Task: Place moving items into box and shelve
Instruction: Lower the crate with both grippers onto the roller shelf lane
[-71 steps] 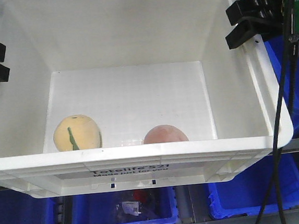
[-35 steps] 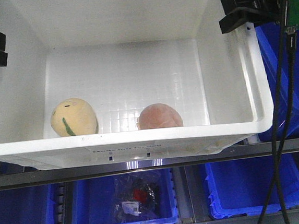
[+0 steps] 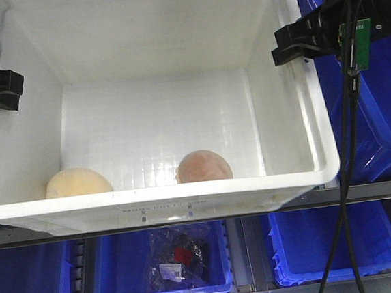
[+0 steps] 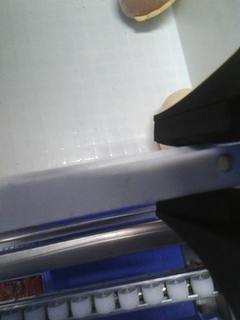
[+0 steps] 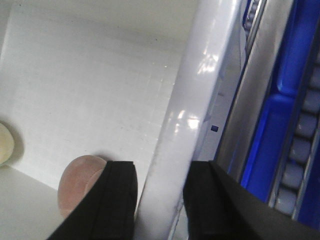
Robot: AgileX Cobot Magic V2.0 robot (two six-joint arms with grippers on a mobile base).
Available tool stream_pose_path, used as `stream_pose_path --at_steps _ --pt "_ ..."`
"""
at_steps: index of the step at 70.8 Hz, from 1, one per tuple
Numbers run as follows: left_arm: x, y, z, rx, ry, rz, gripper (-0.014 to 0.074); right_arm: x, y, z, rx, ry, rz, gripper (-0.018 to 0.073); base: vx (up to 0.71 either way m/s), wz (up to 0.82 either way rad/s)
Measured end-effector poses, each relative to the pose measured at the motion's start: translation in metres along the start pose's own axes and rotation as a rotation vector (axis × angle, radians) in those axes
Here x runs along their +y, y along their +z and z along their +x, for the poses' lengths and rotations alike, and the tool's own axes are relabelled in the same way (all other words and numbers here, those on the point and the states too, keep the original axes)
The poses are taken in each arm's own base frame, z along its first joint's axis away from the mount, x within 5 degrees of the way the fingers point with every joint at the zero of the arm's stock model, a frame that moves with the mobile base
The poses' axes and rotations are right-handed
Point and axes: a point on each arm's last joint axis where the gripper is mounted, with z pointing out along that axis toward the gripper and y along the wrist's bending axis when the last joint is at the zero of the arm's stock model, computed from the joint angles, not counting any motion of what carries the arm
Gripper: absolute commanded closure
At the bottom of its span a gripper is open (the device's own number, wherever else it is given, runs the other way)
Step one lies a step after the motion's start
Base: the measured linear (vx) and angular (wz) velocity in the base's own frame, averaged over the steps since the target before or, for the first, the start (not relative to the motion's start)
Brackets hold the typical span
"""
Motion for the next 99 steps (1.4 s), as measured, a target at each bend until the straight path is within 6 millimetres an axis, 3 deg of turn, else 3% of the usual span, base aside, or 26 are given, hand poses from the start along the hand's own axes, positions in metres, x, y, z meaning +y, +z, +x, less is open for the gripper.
stream_pose_path --at_steps 18,36,49,82,99 --pt "0.004 0.000 -0.006 -0.062 0.015 -0.023 0.0613 -0.001 0.004 -0.013 -0.138 -0.036 -0.025 0.0571 0.00 0.00" --pt "0.008 -0.001 -0.008 -0.085 0.043 -0.066 0.0613 -0.008 0.029 -0.012 -0.093 -0.012 -0.055 0.0571 0.00 0.00" --pt "0.008 0.001 -0.012 -0.119 0.053 -0.075 0.0613 -0.009 0.034 -0.012 -0.090 -0.009 -0.055 0.0571 0.00 0.00" --pt "0.010 0.037 -0.019 -0.056 0.049 -0.071 0.0613 -0.013 0.035 -0.015 -0.121 -0.017 -0.030 0.0571 0.00 0.00" --pt "0.012 0.046 -0.021 -0.046 0.063 -0.086 0.0613 -0.019 0.054 -0.011 -0.064 0.001 -0.038 0.0571 0.00 0.00"
